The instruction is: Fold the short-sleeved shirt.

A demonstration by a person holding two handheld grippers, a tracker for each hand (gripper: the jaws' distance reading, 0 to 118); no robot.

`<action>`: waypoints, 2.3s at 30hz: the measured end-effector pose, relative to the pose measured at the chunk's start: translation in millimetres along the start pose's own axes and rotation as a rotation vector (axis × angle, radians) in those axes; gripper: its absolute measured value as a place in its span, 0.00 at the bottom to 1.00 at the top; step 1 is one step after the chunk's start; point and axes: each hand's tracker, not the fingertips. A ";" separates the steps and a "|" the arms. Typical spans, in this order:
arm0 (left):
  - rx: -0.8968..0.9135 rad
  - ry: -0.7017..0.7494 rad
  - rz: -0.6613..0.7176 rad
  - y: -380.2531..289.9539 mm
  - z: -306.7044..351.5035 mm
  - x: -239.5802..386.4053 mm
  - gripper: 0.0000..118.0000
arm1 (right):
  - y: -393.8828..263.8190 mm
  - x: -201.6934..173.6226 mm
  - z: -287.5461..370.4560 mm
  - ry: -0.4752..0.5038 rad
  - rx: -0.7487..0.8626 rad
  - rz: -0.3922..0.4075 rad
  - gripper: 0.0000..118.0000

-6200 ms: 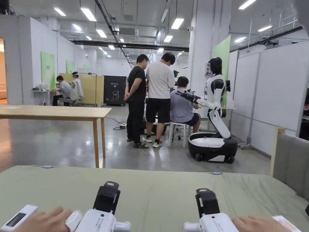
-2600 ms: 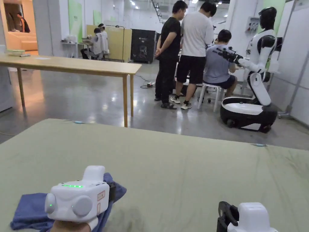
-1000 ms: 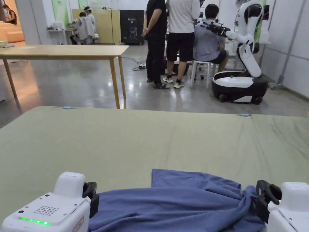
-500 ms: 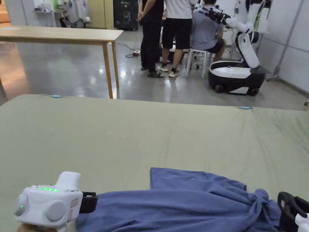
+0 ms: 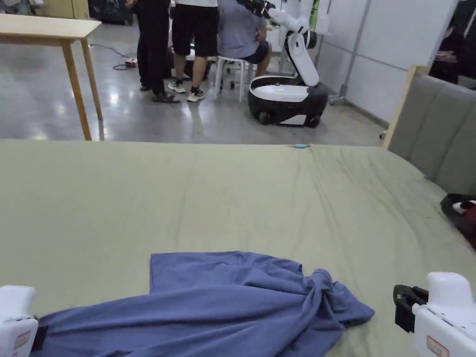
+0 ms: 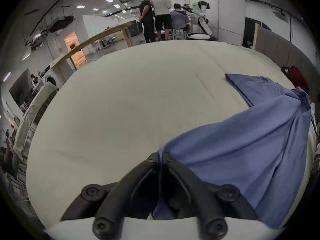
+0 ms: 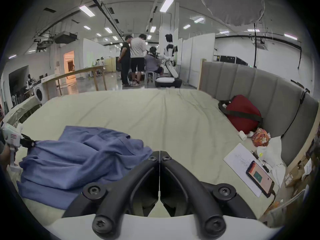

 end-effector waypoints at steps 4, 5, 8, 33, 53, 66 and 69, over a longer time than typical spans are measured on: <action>0.112 -0.007 0.031 8.1 42.5 0.1 0.00 | -4.2 4.1 -48.7 0.020 -0.121 0.072 0.19; 0.128 -0.019 0.041 10.2 53.2 0.0 0.00 | -7.0 3.6 -63.2 0.035 -0.158 0.073 0.41; 0.142 -0.037 0.056 13.7 70.6 -4.5 0.00 | -15.2 2.0 -106.3 0.022 -0.270 0.085 0.98; 0.381 0.044 0.054 101.3 144.1 -49.5 0.00 | 159.8 -12.9 2.0 0.228 0.064 0.044 0.04; 0.680 0.203 0.156 301.2 215.5 -110.6 0.00 | 390.3 -23.2 27.3 0.030 0.431 -0.022 0.04; 0.569 0.191 0.169 234.3 142.3 -84.4 0.00 | 288.0 -17.9 -29.4 0.002 0.293 -0.036 0.04; 0.531 0.116 0.185 189.5 154.3 -76.7 0.00 | 242.2 -2.4 -10.6 0.031 0.262 -0.052 0.04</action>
